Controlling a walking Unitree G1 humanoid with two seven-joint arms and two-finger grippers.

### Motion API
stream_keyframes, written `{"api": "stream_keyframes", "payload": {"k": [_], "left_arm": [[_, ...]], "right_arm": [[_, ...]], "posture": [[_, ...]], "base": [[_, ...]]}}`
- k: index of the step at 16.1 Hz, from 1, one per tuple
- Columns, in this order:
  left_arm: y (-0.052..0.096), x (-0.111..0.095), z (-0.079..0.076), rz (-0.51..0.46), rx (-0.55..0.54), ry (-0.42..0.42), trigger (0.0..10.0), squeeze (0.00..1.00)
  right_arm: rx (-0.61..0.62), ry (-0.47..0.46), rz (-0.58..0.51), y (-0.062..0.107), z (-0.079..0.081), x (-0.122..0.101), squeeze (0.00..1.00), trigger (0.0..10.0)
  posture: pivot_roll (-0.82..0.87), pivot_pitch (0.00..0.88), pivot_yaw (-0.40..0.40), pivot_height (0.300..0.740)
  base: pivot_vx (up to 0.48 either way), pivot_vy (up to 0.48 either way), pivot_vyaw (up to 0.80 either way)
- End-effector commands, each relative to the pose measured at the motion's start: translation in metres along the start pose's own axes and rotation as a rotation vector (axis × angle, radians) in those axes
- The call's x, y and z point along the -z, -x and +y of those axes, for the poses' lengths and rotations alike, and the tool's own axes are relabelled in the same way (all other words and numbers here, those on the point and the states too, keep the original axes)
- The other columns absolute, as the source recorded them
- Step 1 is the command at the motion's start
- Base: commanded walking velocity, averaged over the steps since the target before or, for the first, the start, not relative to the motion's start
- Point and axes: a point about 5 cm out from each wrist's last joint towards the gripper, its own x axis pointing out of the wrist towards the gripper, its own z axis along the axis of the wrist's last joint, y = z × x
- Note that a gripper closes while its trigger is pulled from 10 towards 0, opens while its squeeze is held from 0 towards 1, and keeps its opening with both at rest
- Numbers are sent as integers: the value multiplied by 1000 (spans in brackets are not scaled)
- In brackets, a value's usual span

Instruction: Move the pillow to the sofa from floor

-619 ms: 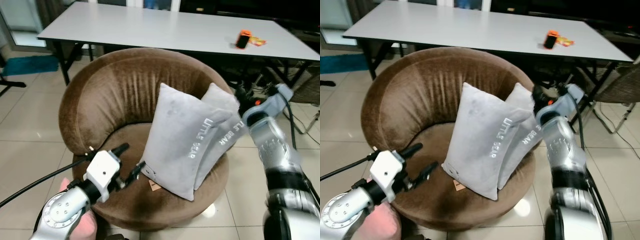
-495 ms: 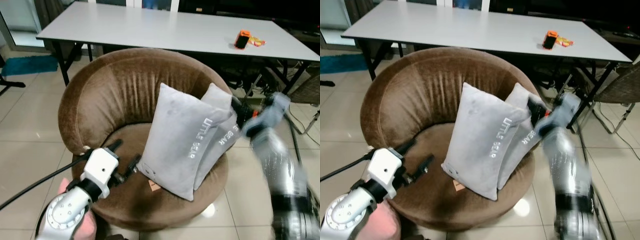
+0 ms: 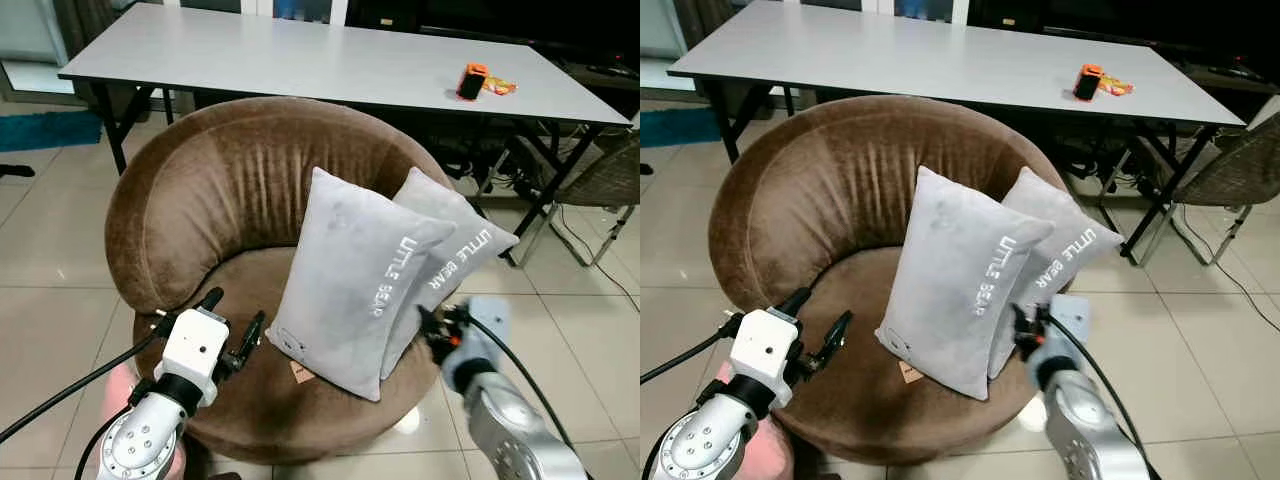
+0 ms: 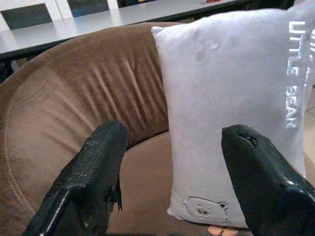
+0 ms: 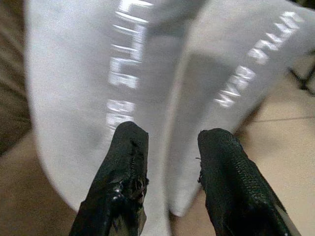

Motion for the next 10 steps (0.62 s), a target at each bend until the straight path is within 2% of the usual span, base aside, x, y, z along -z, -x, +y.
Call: {"api": "stream_keyframes", "payload": {"k": [1, 2, 5, 10], "left_arm": [[-1, 0, -2, -4, 8, -14, 10000, 0], [-2, 0, -2, -4, 9, -15, 10000, 0], [-4, -1, -1, -14, 29, -21, 10000, 0], [-6, -2, 1, -20, 51, -32, 10000, 0]], "right_arm": [[33, 37, -17, 4, -7, -3, 0, 10000], [29, 53, -18, 4, -6, -2, 0, 10000], [19, 23, -29, 6, 1, -4, 0, 10000], [33, 13, -19, 8, 3, 0, 0, 10000]], "posture": [[2, 0, -59, 740], [-1, 0, -54, 740], [-6, 0, -40, 740], [-10, 0, -12, 740]], "base": [[0, 0, 0], [0, 0, 0], [0, 0, 0], [-286, 0, 0]]}}
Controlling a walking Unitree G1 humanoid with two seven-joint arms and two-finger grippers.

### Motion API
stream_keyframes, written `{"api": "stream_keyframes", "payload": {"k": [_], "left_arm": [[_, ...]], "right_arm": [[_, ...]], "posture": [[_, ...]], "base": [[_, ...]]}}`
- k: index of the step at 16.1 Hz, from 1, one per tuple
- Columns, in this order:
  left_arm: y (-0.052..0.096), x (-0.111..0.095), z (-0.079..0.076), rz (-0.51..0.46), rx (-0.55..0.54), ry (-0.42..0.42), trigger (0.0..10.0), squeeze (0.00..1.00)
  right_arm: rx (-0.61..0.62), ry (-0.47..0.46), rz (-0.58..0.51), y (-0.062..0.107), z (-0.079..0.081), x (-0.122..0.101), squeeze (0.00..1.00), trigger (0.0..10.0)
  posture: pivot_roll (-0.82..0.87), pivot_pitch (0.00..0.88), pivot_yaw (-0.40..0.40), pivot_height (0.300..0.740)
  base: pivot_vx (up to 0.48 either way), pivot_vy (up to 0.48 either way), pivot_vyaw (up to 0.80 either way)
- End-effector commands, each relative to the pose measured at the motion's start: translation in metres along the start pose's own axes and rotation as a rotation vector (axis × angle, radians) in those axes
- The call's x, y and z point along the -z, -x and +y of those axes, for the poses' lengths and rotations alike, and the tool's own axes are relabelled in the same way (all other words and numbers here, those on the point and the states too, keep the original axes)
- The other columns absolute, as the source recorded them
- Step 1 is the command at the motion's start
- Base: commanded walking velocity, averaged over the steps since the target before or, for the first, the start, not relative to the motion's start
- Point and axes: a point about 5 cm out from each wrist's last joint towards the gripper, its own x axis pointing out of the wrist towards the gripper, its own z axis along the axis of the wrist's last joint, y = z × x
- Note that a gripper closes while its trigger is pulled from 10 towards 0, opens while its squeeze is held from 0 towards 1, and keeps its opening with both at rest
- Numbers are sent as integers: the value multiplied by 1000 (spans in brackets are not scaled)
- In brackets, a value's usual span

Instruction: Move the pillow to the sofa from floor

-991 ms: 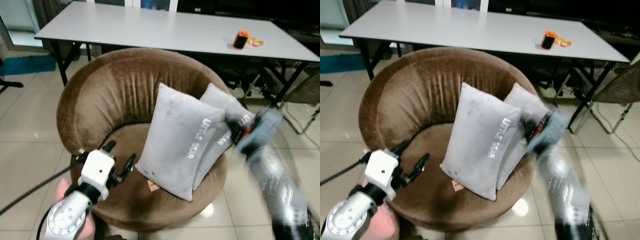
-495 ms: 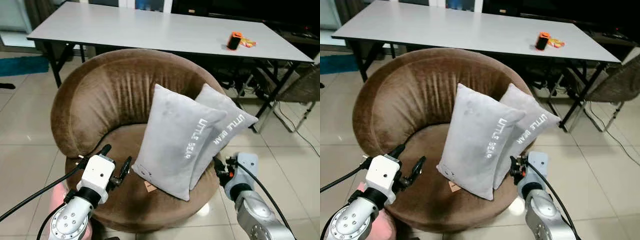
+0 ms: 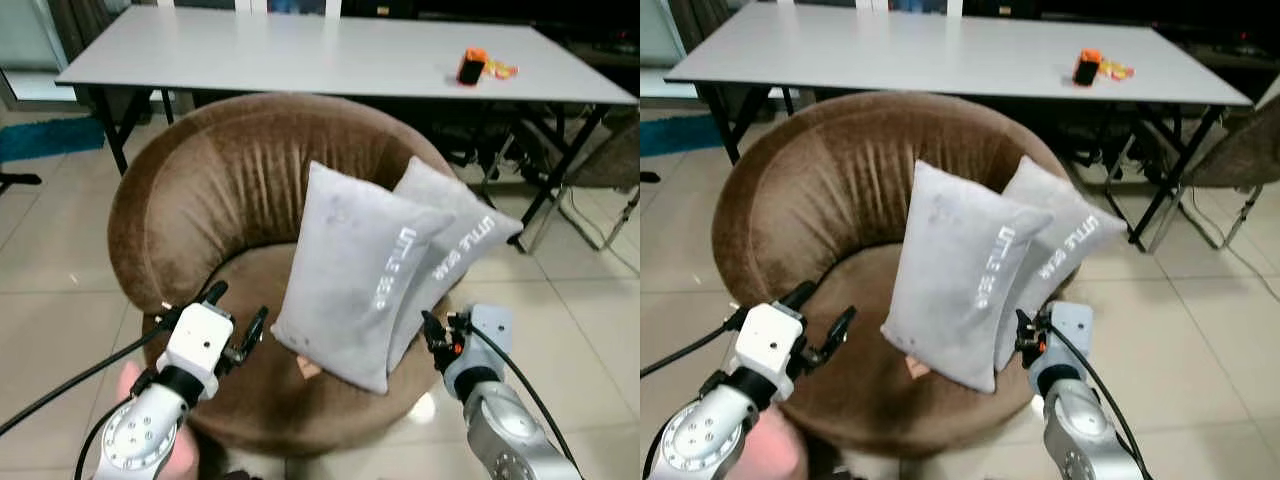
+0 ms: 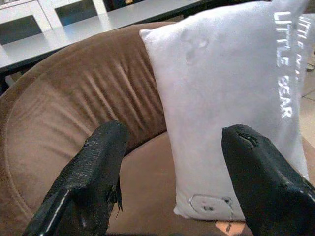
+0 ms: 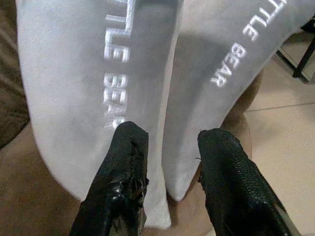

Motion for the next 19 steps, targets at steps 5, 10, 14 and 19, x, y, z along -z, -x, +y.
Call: {"api": "stream_keyframes", "payload": {"k": [5, 10, 14, 19], "left_arm": [[-2, 3, 0, 9, 13, -5, 10000, 0], [-3, 5, 3, 18, -10, 4, 10000, 0], [-2, 6, 5, 20, -23, -4, 10000, 0], [-3, 6, 8, 17, -27, -13, 10000, 0]], "right_arm": [[15, 23, -7, 0, -3, -3, 0, 10000], [-53, 60, 30, -2, 2, -1, 0, 10000], [-82, 92, 48, -5, 7, -1, 0, 10000], [-150, 125, 23, -3, 13, -4, 0, 10000]], "posture": [[-14, 0, -9, 740], [-9, 0, -24, 740], [-3, 0, -29, 740], [-6, 0, -23, 740]], "base": [[-228, 0, 0], [0, 0, 0], [0, 350, 0], [0, 360, 0]]}}
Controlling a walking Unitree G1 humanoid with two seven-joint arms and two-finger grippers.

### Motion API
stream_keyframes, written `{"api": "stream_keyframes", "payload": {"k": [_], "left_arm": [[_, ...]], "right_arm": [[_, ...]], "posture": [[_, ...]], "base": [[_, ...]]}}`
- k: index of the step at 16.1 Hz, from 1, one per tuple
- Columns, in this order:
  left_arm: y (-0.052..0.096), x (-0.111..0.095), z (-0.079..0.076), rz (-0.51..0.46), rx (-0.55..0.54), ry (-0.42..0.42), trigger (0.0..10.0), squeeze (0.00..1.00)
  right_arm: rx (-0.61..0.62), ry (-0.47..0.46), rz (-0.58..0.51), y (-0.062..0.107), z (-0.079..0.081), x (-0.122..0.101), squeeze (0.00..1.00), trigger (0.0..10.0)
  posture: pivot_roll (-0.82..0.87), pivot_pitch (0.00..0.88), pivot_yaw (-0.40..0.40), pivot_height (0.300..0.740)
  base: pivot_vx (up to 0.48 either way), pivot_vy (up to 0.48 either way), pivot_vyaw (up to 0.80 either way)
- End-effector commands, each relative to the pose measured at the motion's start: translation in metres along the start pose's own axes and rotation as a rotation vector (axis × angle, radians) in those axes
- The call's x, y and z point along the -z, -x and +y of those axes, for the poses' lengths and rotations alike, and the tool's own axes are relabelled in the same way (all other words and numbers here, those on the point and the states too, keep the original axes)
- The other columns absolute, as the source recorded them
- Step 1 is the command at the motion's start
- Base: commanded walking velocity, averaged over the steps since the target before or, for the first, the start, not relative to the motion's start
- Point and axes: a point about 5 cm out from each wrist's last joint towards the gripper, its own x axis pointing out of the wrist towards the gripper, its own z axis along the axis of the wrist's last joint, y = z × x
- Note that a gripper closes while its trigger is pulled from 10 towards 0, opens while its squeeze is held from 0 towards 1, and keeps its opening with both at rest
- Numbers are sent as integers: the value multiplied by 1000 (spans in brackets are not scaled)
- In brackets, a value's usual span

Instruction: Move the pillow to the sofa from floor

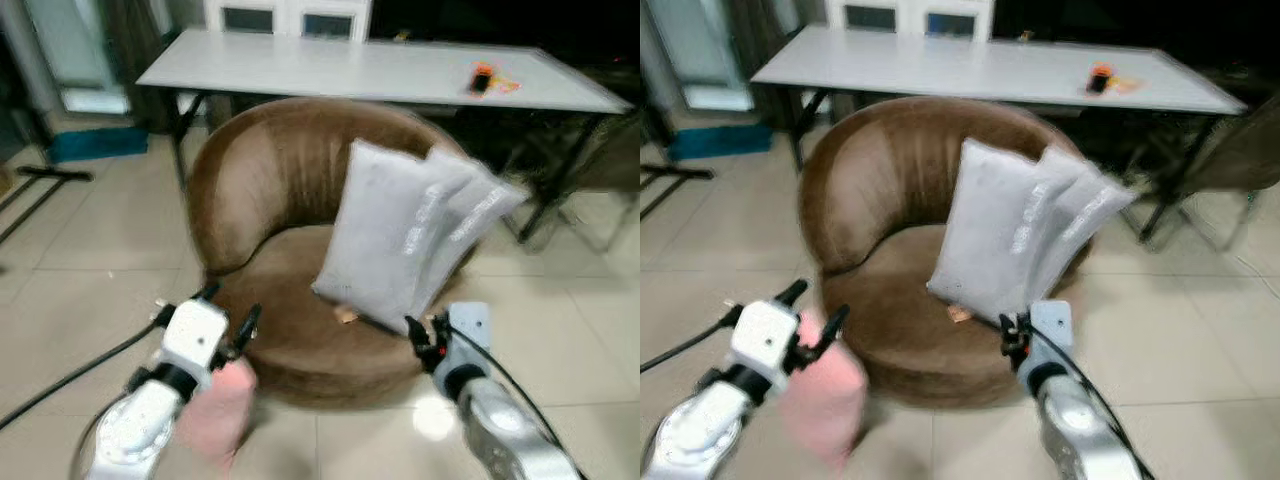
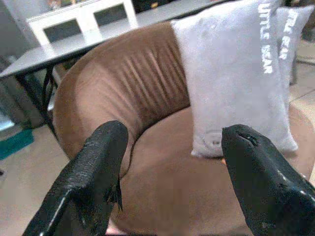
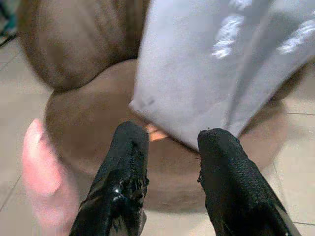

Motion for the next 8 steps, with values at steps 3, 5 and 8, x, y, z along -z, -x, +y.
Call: {"api": "stream_keyframes", "payload": {"k": [3, 5, 8], "left_arm": [[0, -1, 8, 3, -29, -17, 10000, 0], [0, -1, 9, 4, -44, 2, 10000, 0], [0, -2, 9, -7, -40, 6, 10000, 0]], "right_arm": [[-19, -35, -41, -2, 6, -9, 0, 10000], [-18, -40, -55, -3, 6, -11, 0, 10000], [-108, 13, -58, -2, 14, -13, 0, 10000]], "posture": [[-4, 0, -26, 740], [-2, 0, -27, 740], [-1, 0, -29, 740]], "base": [[0, 351, 0], [0, 0, 0], [0, 0, 533]]}}
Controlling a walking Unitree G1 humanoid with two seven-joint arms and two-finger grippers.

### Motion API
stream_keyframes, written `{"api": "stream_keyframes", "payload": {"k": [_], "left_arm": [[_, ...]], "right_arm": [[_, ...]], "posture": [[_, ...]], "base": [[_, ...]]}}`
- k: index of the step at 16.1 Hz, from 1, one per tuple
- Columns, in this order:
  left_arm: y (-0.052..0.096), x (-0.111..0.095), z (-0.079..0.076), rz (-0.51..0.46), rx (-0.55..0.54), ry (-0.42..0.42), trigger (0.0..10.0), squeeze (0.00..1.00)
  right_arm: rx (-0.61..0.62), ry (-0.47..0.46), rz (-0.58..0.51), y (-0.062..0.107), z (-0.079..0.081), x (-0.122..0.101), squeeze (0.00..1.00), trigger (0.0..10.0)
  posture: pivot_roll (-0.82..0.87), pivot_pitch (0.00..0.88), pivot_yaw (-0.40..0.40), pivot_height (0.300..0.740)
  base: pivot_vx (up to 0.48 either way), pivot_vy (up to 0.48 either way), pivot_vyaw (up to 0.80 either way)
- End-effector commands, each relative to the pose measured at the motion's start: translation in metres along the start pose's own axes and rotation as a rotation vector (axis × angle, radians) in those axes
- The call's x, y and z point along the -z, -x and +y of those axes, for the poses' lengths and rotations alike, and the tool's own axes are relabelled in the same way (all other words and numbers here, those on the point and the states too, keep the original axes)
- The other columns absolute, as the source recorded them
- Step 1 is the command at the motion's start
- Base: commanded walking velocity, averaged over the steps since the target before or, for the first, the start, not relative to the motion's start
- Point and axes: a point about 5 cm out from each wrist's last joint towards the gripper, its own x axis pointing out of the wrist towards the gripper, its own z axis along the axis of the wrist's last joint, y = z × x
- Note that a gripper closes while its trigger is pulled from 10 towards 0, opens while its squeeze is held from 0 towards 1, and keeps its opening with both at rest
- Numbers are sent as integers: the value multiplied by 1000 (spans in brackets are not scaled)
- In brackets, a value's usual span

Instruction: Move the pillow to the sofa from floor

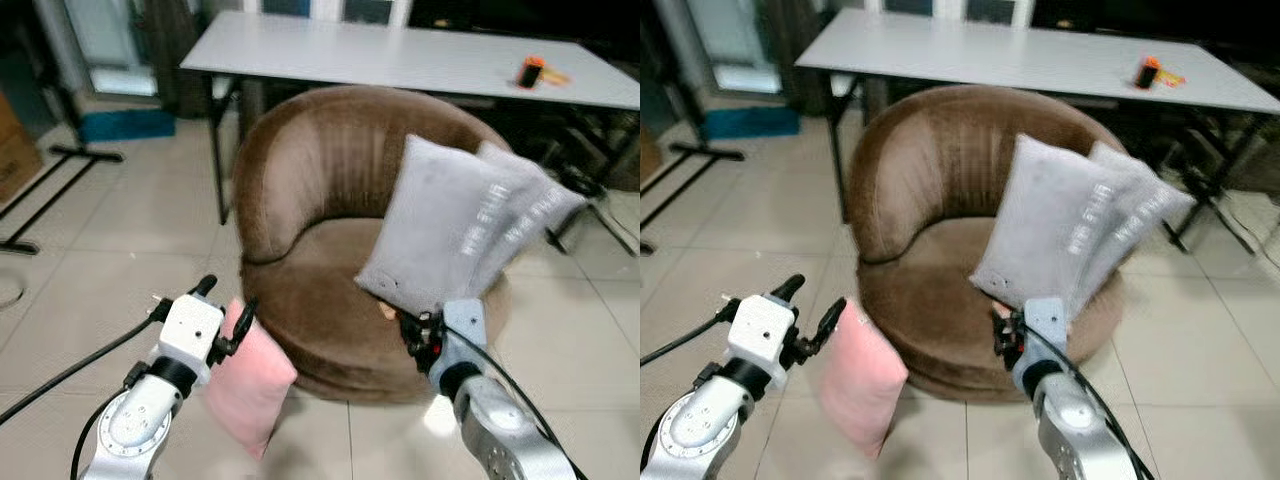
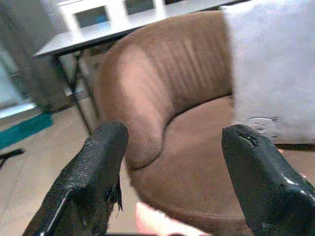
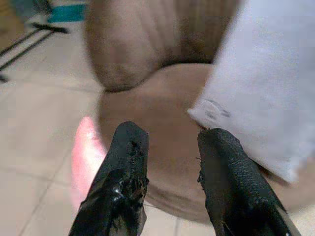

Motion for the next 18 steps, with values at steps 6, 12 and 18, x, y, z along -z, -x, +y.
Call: {"api": "stream_keyframes", "payload": {"k": [6, 12, 18], "left_arm": [[4, -1, 1, -2, -10, 19, 10000, 0], [4, 0, 6, 3, -22, 8, 10000, 0], [4, 0, 12, 2, -27, -4, 10000, 0]], "right_arm": [[-77, -10, -14, 0, 6, -5, 0, 10000], [10, 27, -64, -1, -2, -10, 0, 10000], [82, 60, -130, -1, -10, -15, 0, 10000]], "posture": [[14, 0, -43, 740], [20, 0, -44, 740], [18, 0, -41, 740]], "base": [[124, 0, 800], [256, 0, 133], [274, 0, 0]]}}
